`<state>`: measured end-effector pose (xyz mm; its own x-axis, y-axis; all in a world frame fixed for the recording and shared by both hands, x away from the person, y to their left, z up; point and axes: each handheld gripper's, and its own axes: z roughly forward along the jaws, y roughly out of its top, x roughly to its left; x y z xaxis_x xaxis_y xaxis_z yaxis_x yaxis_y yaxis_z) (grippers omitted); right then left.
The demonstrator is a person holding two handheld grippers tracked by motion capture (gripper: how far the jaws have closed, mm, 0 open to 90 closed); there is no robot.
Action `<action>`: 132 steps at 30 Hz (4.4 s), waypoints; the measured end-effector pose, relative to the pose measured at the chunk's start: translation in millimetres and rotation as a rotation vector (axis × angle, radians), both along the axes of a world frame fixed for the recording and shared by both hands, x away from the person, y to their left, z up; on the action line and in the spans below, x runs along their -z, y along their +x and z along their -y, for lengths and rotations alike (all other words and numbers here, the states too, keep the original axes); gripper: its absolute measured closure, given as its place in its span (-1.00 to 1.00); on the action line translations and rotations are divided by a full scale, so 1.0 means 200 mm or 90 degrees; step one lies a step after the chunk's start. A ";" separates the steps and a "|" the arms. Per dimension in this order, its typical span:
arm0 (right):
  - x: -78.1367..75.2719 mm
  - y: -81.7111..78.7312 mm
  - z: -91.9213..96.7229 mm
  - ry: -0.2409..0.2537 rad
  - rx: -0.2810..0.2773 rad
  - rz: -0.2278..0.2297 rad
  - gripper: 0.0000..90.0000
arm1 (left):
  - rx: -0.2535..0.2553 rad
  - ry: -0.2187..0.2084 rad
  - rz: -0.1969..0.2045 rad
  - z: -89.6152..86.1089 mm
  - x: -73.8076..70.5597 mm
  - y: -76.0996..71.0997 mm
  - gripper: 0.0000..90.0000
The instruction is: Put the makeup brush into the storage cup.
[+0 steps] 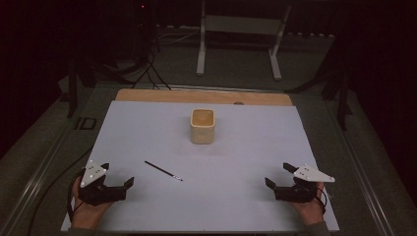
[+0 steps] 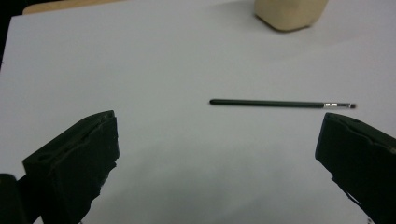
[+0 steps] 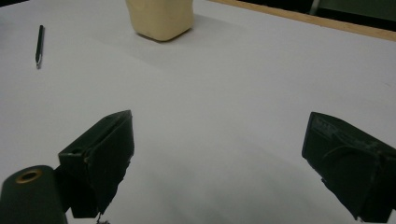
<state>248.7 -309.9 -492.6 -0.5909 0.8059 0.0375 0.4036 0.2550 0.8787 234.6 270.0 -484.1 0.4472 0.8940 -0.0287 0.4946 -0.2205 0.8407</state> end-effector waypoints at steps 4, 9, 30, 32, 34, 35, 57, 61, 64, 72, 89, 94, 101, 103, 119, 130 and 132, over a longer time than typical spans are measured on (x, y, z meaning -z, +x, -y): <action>0.00 0.00 0.00 0.001 -0.002 0.000 -0.80 | 0.004 -0.010 0.007 0.00 -0.02 0.01 -0.98; 0.00 0.00 0.00 0.003 0.000 -0.001 -0.80 | 0.020 -0.006 0.007 0.02 -0.03 0.03 -0.98; -0.01 0.00 -0.01 0.002 -0.010 0.000 -0.80 | 0.072 0.009 0.028 0.13 -0.12 0.13 -0.98; 0.00 0.00 -0.01 0.001 -0.011 0.001 -0.80 | 0.073 0.008 0.029 0.13 -0.12 0.13 -0.98; 0.00 0.00 -0.01 0.001 -0.012 0.001 -0.80 | 0.075 0.007 0.031 0.14 -0.12 0.14 -0.98; 0.00 0.00 -0.01 0.001 -0.012 0.001 -0.80 | 0.075 0.004 0.032 0.15 -0.12 0.14 -0.98; -0.01 -0.01 -0.01 0.004 -0.019 0.001 -0.80 | 0.119 0.016 0.056 0.29 -0.24 0.24 -0.98; -0.01 -0.01 -0.01 0.005 -0.020 0.001 -0.80 | 0.126 0.023 0.061 0.30 -0.28 0.26 -0.98; -0.01 -0.01 -0.01 0.005 -0.020 0.002 -0.80 | 0.131 0.028 0.066 0.31 -0.30 0.28 -0.98; -0.01 -0.01 -0.01 0.007 -0.021 0.001 -0.80 | 0.139 0.030 0.074 0.34 -0.35 0.30 -0.98; -0.01 -0.01 -0.01 0.008 -0.023 0.000 -0.80 | 0.160 0.046 0.055 0.36 -0.37 0.34 -0.98; -0.01 -0.01 -0.01 0.007 -0.023 0.000 -0.80 | 0.170 0.059 0.042 0.36 -0.38 0.34 -0.98; -0.01 -0.01 -0.01 0.007 -0.023 0.000 -0.80 | 0.185 0.086 0.025 0.36 -0.39 0.35 -0.98; -0.01 -0.01 -0.01 0.007 -0.023 0.000 -0.80 | 0.195 0.099 0.015 0.37 -0.39 0.35 -0.98; -0.01 -0.01 -0.01 0.007 -0.025 -0.003 -0.80 | 0.294 0.205 -0.071 0.42 -0.39 0.38 -0.97; -0.01 -0.01 -0.01 0.008 -0.027 -0.002 -0.80 | 0.369 0.263 -0.155 0.48 -0.36 0.41 -0.97; -0.01 -0.01 -0.01 0.008 -0.027 -0.001 -0.80 | 0.375 0.265 -0.159 0.49 -0.36 0.41 -0.97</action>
